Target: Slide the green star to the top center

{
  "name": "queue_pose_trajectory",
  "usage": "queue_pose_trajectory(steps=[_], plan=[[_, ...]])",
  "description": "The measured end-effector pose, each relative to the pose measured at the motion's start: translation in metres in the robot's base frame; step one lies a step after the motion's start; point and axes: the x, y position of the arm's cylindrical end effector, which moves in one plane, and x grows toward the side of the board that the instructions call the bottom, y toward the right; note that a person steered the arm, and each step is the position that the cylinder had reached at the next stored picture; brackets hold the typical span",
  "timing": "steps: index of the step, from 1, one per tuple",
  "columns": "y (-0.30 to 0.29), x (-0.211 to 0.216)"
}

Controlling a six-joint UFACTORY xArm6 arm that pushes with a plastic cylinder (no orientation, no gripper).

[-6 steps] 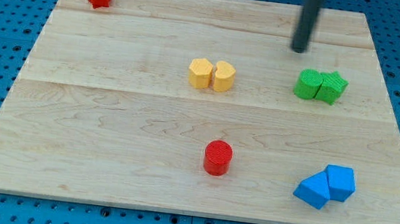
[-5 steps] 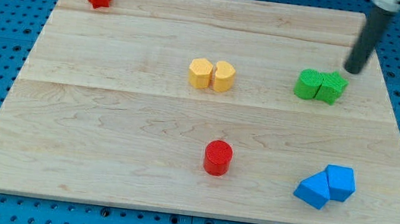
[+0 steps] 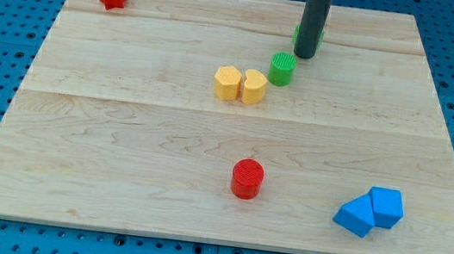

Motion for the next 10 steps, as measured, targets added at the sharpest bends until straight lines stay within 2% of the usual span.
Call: queue_pose_trajectory(steps=[2, 3, 4, 5, 6, 7, 8, 9, 10], plan=[[0.063, -0.036], [0.042, -0.058], [0.000, -0.067], [-0.016, -0.067], [0.009, -0.030], [-0.051, -0.032], [-0.081, -0.053], [-0.018, -0.058], [0.005, -0.080]])
